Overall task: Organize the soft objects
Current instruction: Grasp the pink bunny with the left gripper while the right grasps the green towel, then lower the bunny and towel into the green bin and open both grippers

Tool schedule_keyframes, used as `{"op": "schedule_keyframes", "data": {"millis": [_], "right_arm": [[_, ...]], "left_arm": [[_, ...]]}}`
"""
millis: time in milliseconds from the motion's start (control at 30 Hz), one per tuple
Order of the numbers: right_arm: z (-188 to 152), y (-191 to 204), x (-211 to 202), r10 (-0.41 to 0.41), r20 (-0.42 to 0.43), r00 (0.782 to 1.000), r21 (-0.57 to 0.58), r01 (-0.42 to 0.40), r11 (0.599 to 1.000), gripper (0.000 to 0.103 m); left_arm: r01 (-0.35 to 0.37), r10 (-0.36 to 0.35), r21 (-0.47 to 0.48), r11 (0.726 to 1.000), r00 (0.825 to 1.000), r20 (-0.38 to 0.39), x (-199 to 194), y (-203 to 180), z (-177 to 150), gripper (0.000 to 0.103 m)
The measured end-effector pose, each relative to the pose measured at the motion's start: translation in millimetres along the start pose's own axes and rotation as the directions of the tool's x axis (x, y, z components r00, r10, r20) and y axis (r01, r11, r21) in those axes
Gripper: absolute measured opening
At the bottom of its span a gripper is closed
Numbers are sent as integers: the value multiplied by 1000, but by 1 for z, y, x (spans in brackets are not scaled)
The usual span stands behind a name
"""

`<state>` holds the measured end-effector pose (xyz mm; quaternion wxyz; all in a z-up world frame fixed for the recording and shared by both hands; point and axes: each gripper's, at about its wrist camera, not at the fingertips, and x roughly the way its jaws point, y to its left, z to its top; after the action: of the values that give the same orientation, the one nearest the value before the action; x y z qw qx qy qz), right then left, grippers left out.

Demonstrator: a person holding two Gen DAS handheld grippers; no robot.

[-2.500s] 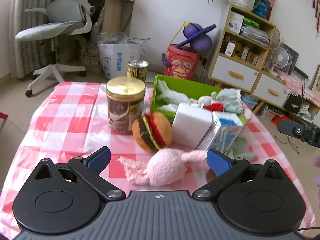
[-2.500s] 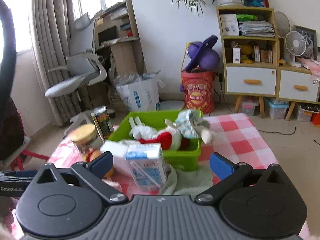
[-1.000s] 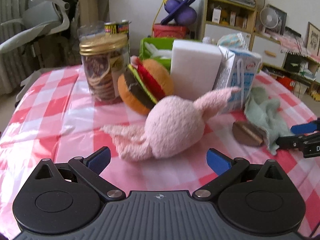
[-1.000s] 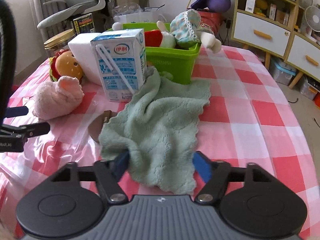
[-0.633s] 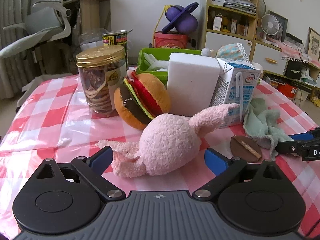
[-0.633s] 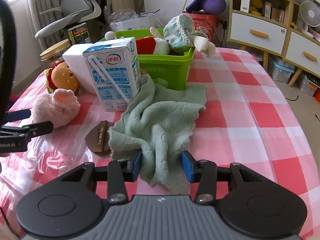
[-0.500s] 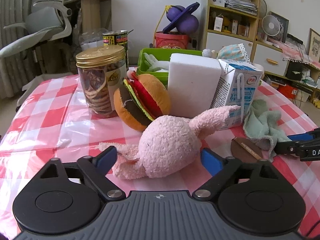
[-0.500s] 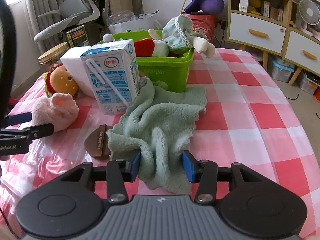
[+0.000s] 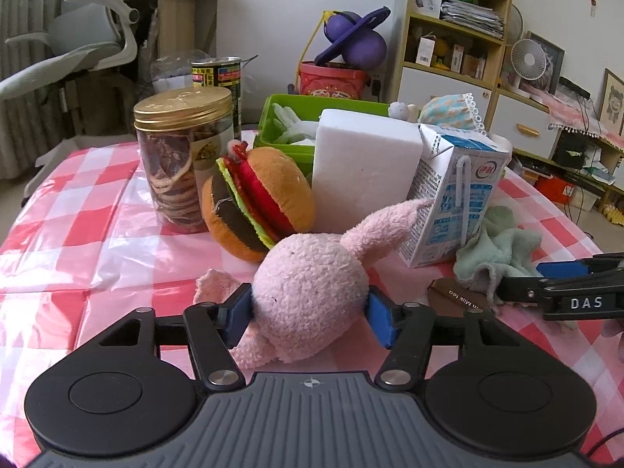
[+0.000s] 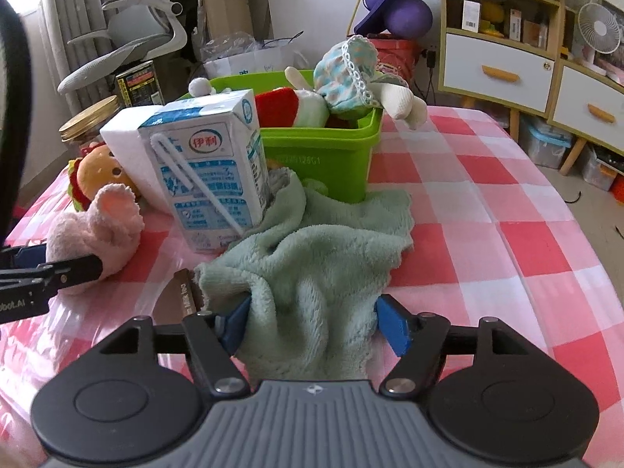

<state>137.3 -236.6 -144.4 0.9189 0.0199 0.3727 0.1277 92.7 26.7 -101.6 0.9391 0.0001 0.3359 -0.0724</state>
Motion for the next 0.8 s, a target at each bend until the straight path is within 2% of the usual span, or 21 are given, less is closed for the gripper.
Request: {"op": "schedule_keyframes", "data": {"millis": [33,167,233,500,800], "right_arm": [[0,0,1,0,5,1000,-1,0,1000,42],[2,2,1,24,20,1000,-10,-24,1000,17],[3,3,1,38,19,999,-9,-37,999,8],[10,-4,-7,63,14,998,33,-63,997,7],[22,-11,-33,95,72,993,105,-102,989,7]], "left_arm": [[0,0,-4,1000,1000,-1,0,0,0,60],[7,-8,-25,1000,1000,-9,-1,3,2,59],[12,-13,-39,999,1000,-17,-1,4,3,58],[32,-38,-115,993,998,-56,-8,11,11,57],[15,-23,-181,983,999,-43,-33,17,21,57]]}}
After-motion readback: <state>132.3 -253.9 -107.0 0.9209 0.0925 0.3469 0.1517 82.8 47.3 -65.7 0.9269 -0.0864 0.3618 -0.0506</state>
